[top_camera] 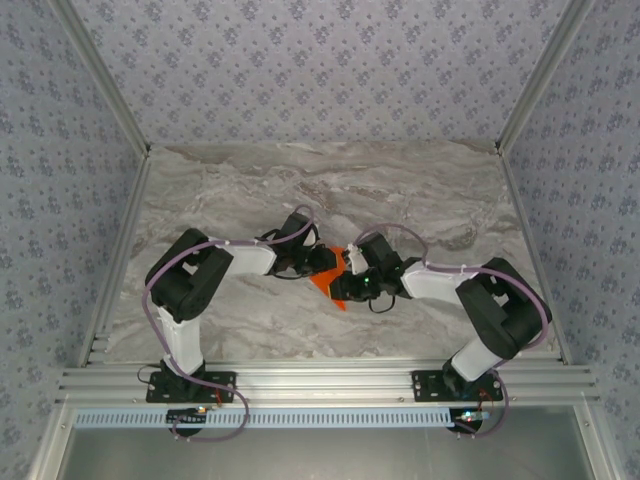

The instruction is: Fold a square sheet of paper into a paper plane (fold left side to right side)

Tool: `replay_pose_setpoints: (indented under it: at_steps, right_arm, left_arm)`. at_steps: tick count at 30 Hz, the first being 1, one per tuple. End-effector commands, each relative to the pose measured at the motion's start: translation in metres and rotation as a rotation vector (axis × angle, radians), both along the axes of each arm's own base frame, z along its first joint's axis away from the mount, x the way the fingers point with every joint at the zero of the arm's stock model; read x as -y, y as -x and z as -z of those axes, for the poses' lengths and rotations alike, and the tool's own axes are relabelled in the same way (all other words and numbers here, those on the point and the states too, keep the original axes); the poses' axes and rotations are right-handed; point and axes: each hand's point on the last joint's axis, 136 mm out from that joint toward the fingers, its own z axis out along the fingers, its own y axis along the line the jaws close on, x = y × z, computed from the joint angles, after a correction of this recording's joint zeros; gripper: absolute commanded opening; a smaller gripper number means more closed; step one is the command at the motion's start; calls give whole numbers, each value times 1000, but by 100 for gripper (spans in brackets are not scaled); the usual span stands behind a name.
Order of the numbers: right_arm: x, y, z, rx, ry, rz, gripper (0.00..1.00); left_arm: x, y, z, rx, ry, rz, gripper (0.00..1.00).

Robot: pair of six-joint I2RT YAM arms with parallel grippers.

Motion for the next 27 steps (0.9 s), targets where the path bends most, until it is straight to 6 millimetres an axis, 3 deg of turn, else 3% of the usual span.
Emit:
replay_pose_setpoints:
  at_steps: [1, 18, 27]
  right_arm:
    - [6, 4, 12, -21, 68, -3, 28]
    - [2, 18, 22, -62, 68, -30, 28]
    - [15, 24, 36, -81, 152, -24, 27]
  left_arm:
    - [-24, 19, 38, -89, -126, -20, 20]
    - [-25, 20, 40, -90, -136, -19, 20]
    - [-27, 19, 40, -90, -139, -25, 20]
